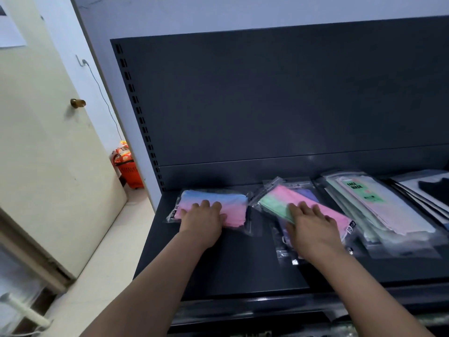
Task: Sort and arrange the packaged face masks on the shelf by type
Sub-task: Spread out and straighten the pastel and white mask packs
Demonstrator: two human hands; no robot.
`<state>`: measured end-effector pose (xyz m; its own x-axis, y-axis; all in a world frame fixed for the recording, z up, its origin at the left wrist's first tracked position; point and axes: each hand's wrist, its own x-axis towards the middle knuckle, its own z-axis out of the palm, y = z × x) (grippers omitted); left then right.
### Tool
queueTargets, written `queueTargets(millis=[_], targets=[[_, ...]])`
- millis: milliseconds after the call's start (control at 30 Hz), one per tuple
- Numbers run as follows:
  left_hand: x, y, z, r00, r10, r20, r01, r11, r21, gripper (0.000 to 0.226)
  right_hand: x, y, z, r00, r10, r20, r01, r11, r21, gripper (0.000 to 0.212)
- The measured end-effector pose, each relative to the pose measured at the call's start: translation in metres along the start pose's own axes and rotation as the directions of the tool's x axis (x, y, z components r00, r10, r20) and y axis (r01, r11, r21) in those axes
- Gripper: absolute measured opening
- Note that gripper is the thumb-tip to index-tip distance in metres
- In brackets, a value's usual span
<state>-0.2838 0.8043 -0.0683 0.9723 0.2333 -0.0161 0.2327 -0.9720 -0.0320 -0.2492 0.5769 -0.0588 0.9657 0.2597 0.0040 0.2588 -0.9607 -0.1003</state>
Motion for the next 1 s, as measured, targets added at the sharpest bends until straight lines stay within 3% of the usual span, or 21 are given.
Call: queueTargets(millis=[133, 300, 367, 500, 567, 700, 767, 833, 933, 1000], targets=[[-0.002, -0.010, -0.001, 0.991, -0.019, 0.130, 0.007, 0.996, 0.094, 0.043, -0.001, 0.000, -0.002, 0.999, -0.011, -0.053, 0.010, 0.999, -0.033, 0.045], [-0.005, -0.017, -0.012, 0.961, 0.166, 0.220, -0.139, 0.981, -0.132, 0.036, 0.000, -0.003, -0.004, 0.998, -0.014, -0.069, 0.012, 0.999, -0.038, 0.043], [-0.007, -0.028, -0.005, 0.949, 0.179, 0.261, -0.143, 0.978, -0.150, 0.039, 0.001, -0.003, -0.003, 0.998, -0.017, -0.066, 0.016, 1.000, -0.026, 0.043], [-0.004, -0.021, 0.002, 0.950, 0.033, 0.310, -0.075, 0.990, 0.123, 0.049, 0.002, -0.002, -0.002, 0.997, -0.028, -0.074, 0.025, 0.999, -0.039, 0.043], [-0.005, -0.013, -0.006, 0.959, 0.033, 0.280, -0.081, 0.983, 0.163, 0.051, 0.002, -0.001, -0.003, 0.997, -0.033, -0.074, 0.031, 0.999, -0.029, 0.042], [-0.007, -0.019, 0.000, 0.966, 0.242, 0.094, -0.242, 0.970, -0.014, 0.040, 0.003, 0.005, -0.002, 0.995, -0.054, -0.084, 0.053, 0.998, -0.018, 0.041], [-0.010, -0.032, 0.004, 0.941, 0.322, 0.102, -0.293, 0.928, -0.229, 0.038, 0.003, 0.006, -0.001, 0.995, -0.055, -0.087, 0.054, 0.999, -0.008, 0.041], [-0.009, -0.039, 0.006, 0.925, 0.355, 0.134, -0.300, 0.901, -0.315, 0.039, 0.005, 0.011, -0.001, 0.995, -0.044, -0.087, 0.046, 0.999, 0.016, 0.041], [-0.008, -0.036, 0.003, 0.911, 0.348, 0.220, -0.325, 0.936, -0.135, 0.048, 0.007, 0.013, -0.002, 0.992, -0.056, -0.113, 0.061, 0.997, 0.036, 0.038], [-0.003, -0.018, -0.001, 0.944, 0.224, 0.242, -0.239, 0.970, 0.036, 0.049, 0.007, 0.016, -0.005, 0.990, -0.052, -0.132, 0.062, 0.995, 0.075, 0.038]])
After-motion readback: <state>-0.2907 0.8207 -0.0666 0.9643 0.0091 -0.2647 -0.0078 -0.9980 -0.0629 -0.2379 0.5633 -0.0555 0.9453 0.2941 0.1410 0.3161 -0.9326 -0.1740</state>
